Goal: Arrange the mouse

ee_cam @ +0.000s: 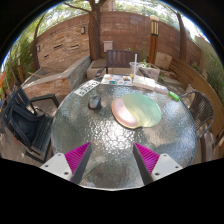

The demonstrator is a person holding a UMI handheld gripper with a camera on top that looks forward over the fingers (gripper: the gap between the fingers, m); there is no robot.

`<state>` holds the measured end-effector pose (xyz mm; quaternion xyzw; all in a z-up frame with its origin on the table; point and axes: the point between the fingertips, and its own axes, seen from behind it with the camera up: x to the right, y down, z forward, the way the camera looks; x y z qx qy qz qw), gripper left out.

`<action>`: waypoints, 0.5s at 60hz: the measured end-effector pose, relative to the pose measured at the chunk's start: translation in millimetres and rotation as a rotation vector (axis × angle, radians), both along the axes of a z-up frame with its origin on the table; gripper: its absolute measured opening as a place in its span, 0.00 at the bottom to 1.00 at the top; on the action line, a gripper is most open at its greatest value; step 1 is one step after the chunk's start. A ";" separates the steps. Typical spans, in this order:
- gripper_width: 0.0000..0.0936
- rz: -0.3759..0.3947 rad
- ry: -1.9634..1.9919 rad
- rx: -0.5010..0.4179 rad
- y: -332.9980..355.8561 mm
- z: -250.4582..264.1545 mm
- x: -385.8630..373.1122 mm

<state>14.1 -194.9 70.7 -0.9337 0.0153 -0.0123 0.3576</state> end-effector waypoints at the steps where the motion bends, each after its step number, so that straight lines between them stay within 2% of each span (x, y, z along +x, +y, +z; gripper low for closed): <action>1: 0.92 0.004 0.006 0.007 12.7 -3.4 -7.7; 12: 0.92 0.017 0.028 0.057 152.2 -41.4 -62.4; 22: 0.88 0.009 -0.006 0.067 235.6 -71.8 -71.3; 30: 0.71 -0.005 -0.014 0.061 257.2 -85.3 -75.3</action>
